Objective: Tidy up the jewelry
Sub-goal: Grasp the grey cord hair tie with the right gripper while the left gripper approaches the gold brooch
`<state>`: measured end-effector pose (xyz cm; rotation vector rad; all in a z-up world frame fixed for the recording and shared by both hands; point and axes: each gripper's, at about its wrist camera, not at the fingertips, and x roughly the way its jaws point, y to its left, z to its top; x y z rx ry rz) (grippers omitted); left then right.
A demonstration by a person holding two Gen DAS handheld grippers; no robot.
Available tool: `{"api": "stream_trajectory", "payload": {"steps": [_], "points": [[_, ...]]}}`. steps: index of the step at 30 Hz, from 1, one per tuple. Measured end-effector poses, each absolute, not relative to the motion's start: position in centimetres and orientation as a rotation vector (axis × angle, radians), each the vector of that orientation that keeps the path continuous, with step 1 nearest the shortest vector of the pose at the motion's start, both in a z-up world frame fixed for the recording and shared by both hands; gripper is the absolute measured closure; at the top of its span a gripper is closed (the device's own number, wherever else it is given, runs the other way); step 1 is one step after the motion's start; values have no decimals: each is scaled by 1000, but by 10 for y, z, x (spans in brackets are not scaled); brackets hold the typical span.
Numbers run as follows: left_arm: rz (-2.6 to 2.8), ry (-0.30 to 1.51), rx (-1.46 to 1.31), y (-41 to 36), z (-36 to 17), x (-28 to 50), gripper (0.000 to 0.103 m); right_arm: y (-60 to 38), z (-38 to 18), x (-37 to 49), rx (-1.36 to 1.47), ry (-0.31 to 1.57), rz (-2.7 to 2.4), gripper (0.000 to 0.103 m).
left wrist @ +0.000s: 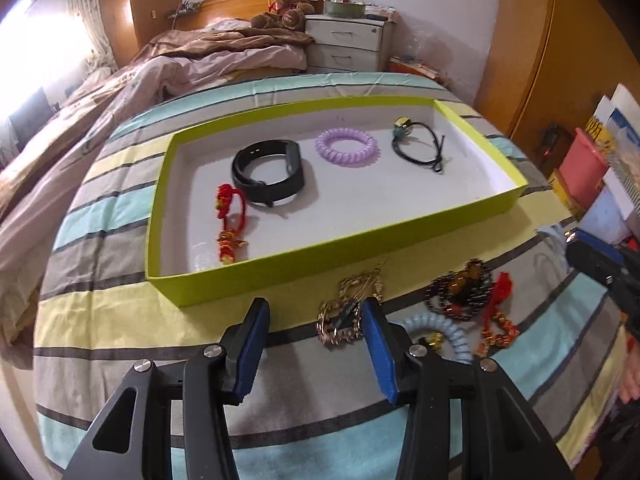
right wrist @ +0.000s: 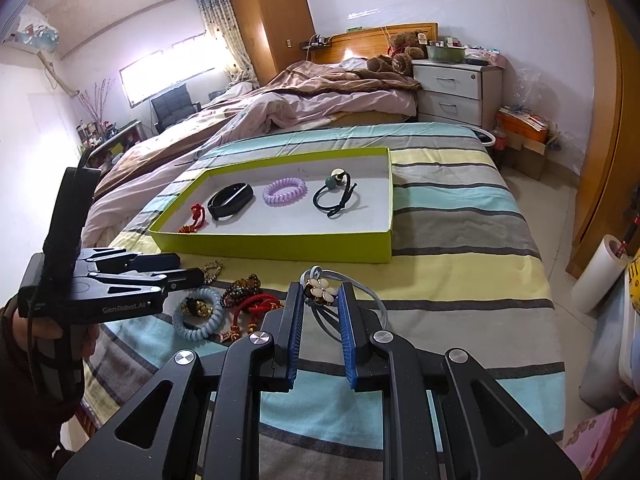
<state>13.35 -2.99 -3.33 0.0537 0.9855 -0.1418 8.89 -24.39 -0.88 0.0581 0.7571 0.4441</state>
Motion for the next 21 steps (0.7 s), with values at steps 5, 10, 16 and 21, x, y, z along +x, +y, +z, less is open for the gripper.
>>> {"api": "stream_trajectory", "payload": {"steps": [5, 10, 16, 21], "points": [[-144, 983, 48, -27, -33, 133, 56, -242, -9, 90, 54, 756, 445, 85], [-199, 987, 80, -35, -34, 133, 56, -238, -9, 92, 54, 756, 451, 85], [-213, 983, 98, -40, -36, 139, 55, -235, -10, 94, 61, 760, 455, 85], [-211, 975, 102, -41, -36, 137, 62, -231, -11, 94, 58, 762, 459, 85]]}}
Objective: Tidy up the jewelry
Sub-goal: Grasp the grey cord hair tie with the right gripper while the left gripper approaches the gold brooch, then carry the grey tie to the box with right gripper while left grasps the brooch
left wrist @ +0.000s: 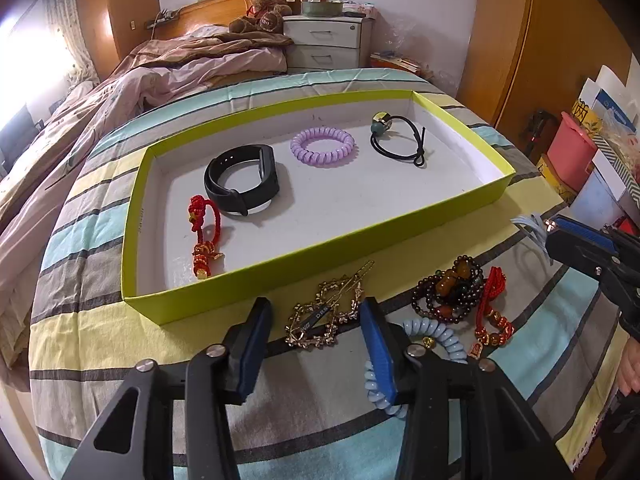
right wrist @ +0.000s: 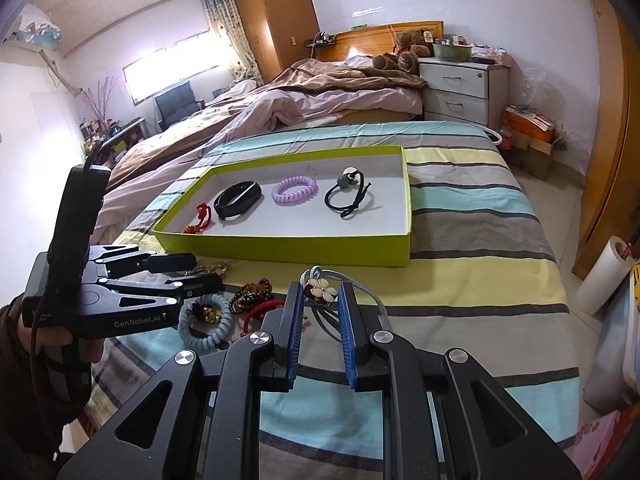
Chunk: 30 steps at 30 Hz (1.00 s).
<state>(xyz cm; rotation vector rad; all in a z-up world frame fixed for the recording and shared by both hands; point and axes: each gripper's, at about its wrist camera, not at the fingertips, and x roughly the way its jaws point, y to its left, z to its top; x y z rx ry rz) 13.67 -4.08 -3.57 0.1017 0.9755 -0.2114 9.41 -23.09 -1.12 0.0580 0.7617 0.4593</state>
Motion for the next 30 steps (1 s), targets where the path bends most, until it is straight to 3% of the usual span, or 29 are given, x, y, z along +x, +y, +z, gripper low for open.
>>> {"api": "stream_trajectory", "payload": {"steps": [1, 30], "points": [[-210, 974, 103, -41, -35, 136, 65, -230, -11, 94, 57, 761, 459, 85], [-202, 860, 15, -21, 15, 113, 65, -213, 15, 95, 31, 707, 448, 85]]}}
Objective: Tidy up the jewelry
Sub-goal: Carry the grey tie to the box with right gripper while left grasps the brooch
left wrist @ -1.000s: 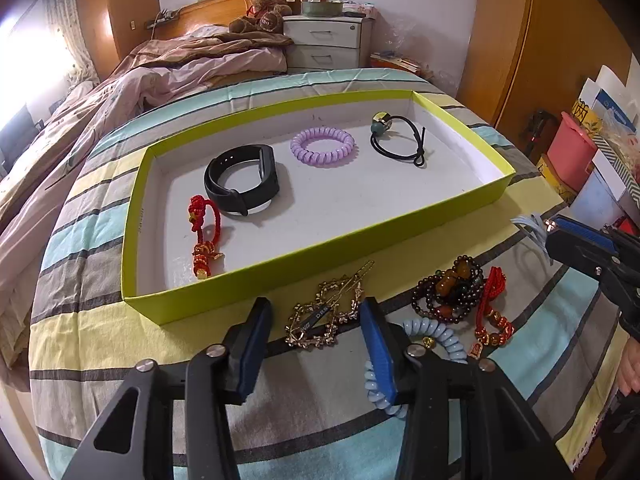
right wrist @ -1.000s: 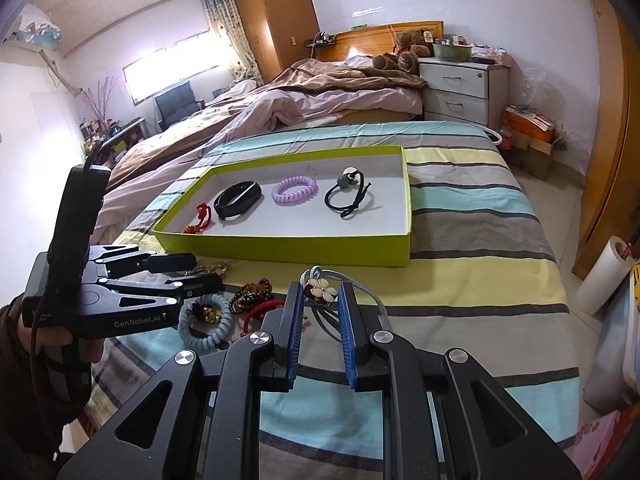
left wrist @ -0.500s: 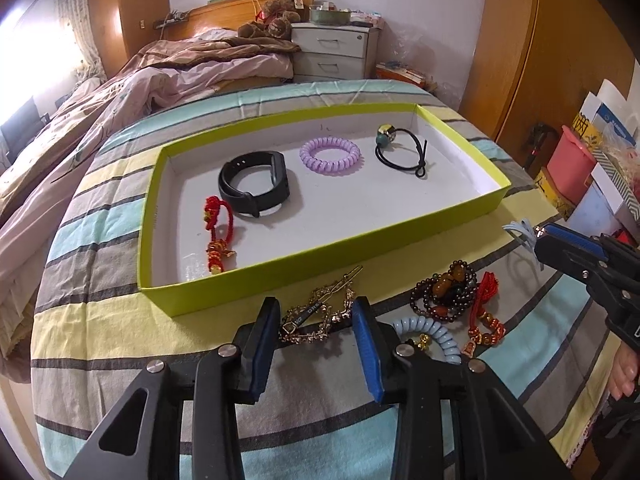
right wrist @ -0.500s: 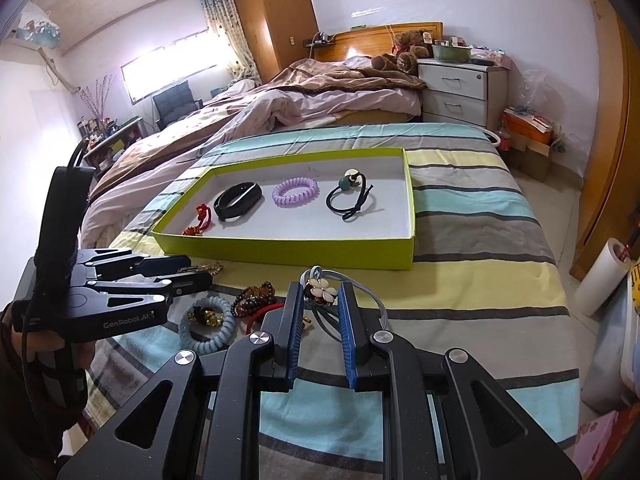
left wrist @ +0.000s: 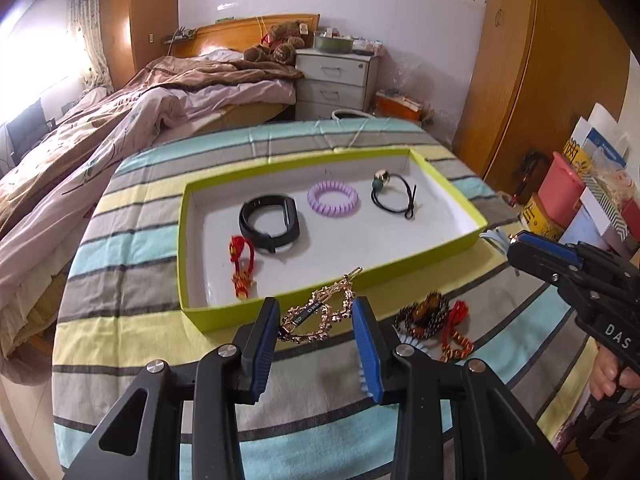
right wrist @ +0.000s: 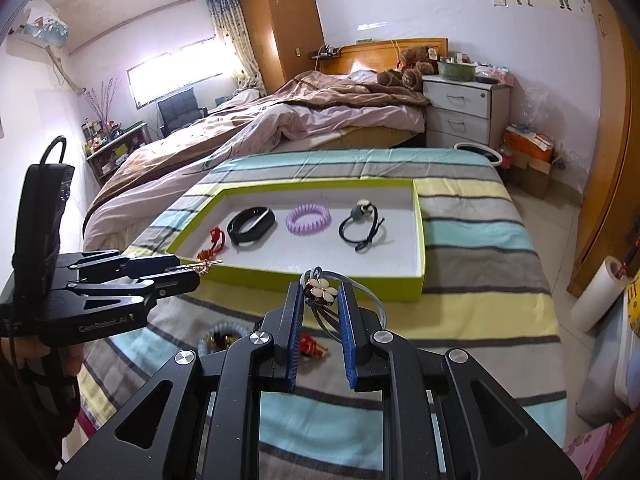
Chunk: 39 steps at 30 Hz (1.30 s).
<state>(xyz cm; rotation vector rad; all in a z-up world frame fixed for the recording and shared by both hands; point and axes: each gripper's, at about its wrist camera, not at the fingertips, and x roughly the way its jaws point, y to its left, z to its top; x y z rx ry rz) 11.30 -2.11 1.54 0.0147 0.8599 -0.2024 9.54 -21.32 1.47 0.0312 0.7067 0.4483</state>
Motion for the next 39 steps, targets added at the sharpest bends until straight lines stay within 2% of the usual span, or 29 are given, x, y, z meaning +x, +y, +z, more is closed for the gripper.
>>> {"api": "stream_trajectory", "payload": {"steps": [14, 39], "points": [[-199, 849, -6, -16, 31, 148, 65, -198, 29, 136, 0, 703, 443, 85], [-234, 962, -6, -43, -12, 206, 65, -202, -14, 192, -51, 877, 422, 85]]}}
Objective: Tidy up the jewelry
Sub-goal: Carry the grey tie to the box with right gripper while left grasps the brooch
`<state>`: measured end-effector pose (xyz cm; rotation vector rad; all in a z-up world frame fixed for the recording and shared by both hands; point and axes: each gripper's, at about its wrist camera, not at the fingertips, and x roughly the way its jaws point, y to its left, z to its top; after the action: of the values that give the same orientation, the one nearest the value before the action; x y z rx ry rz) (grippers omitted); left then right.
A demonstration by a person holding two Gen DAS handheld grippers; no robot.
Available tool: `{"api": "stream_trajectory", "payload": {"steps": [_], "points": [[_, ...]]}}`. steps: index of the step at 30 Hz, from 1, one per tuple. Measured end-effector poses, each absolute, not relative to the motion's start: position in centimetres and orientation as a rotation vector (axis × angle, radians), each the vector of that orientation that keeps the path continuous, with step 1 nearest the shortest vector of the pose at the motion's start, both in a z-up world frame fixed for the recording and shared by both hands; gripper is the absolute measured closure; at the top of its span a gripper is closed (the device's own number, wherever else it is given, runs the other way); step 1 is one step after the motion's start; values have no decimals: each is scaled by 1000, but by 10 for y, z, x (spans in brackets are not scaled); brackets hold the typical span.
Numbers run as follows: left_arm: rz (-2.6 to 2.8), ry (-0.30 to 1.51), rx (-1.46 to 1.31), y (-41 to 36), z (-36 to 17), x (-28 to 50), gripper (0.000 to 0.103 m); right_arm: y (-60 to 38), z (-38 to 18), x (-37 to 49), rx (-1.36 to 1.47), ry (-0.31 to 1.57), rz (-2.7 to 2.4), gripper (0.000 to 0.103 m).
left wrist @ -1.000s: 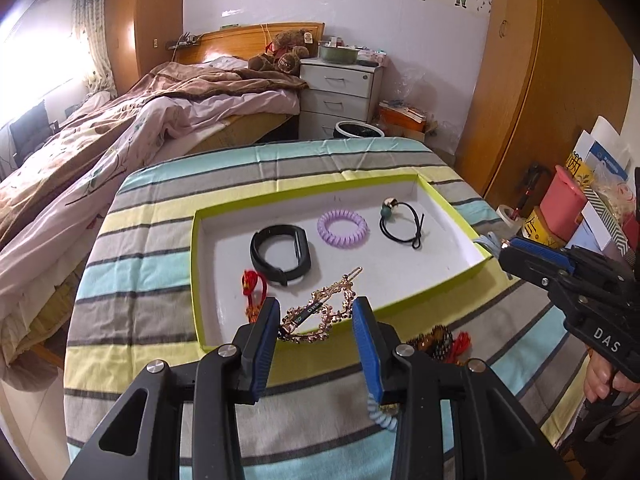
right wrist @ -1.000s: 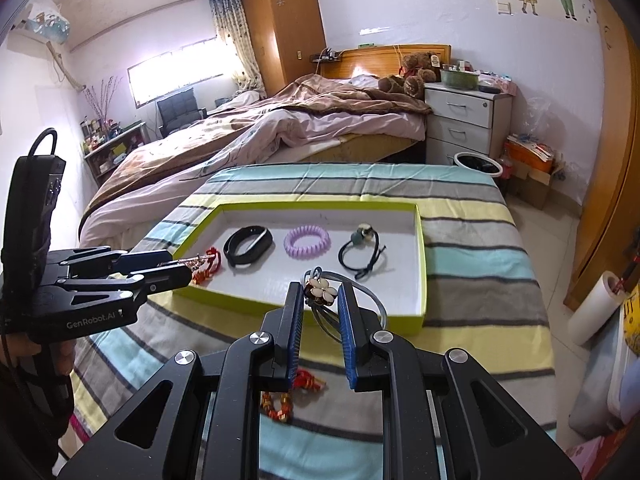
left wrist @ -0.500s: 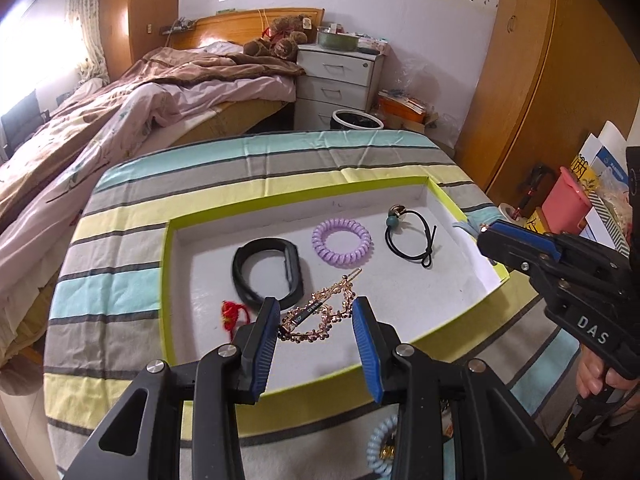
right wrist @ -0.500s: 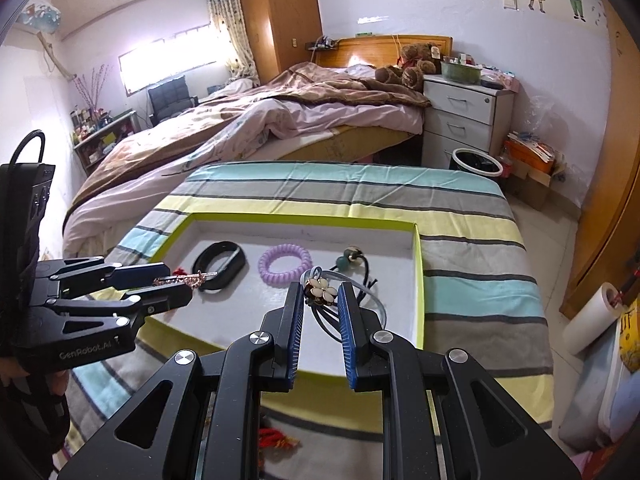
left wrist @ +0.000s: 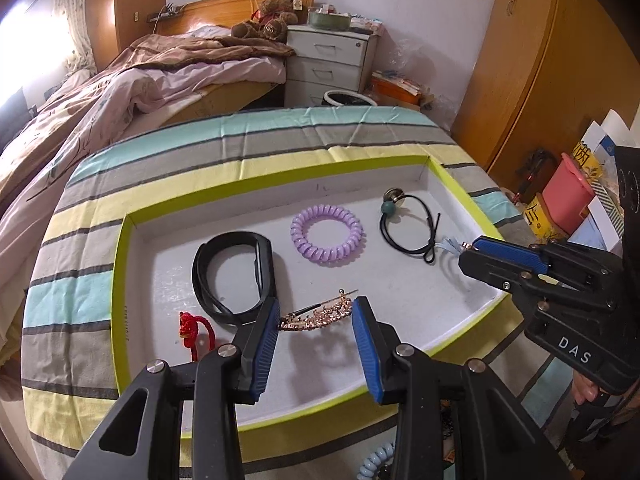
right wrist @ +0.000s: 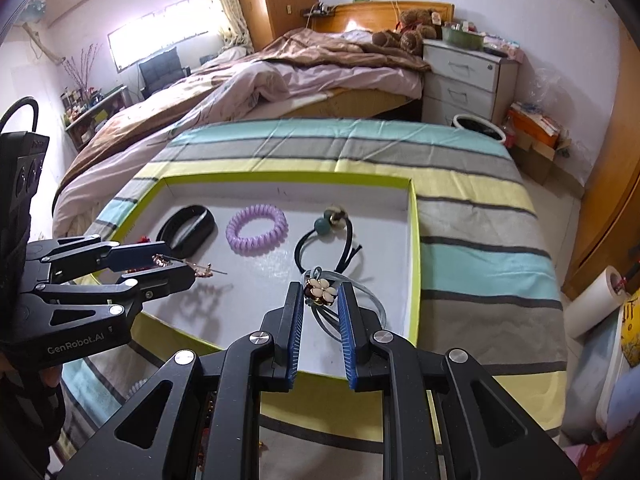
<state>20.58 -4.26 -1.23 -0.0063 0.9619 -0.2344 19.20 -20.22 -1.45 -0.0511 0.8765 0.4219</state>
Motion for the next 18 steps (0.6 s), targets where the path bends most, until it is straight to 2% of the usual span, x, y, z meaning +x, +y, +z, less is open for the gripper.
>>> {"api": "stream_trajectory", "payload": {"steps": [18], "points": [[-237, 969, 3, -41, -19, 207, 65, -190, -28, 199, -104, 959, 440, 85]]}}
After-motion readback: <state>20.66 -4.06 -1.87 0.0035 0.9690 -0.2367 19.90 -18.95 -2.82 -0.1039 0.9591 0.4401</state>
